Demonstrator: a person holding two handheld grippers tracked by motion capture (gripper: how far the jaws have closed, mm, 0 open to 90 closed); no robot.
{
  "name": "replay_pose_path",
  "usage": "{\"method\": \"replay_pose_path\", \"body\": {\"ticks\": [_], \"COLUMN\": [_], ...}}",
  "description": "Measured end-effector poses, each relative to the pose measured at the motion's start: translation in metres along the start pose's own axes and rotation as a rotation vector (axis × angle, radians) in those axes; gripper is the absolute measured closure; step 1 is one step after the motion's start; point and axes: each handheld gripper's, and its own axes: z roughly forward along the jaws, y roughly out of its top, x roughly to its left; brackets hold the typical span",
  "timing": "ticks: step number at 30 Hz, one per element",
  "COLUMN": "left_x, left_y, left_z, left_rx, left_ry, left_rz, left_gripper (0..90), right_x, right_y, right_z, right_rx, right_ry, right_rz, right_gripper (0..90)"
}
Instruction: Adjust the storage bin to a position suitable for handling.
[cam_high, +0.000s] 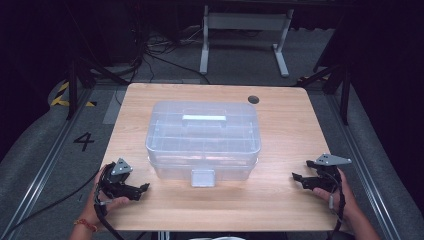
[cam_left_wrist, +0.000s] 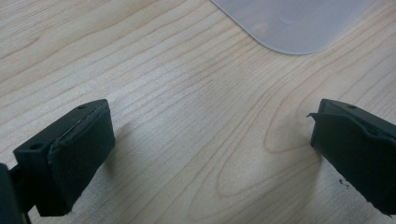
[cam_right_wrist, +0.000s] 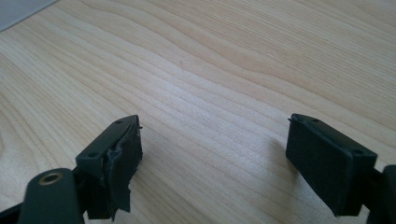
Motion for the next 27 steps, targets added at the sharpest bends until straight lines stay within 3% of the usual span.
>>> {"method": "replay_pose_path", "body": {"ticks": [8,19,20,27], "left_x": [0.002,0.003,0.003,0.002], "left_y": [-0.005,-0.007,-0.007,-0.007], "left_z": [-0.005,-0.007,-0.007,-0.007], "left_rx": [0.0,-0.002,-0.002,-0.004], "left_ry": [0.018,0.024,0.024,0.037], "left_rz": [-0.013,-0.02,-0.02,-0.025], "left_gripper": [1.2,1.8,1.8,1.8], "right_x": [0.0,-0.003,-0.002,0.002], "right_y": [0.001,0.003,0.004,0.009], "right_z": [0.001,-0.002,-0.003,-0.012], "right_rx": [0.001,0.026,0.023,-0.026], "right_ry": [-0.014,-0.005,-0.012,-0.006], "right_rz": [0.014,-0.019,-0.032,-0.049], "right_gripper": [18.2,20.5,24.2,27.2]}}
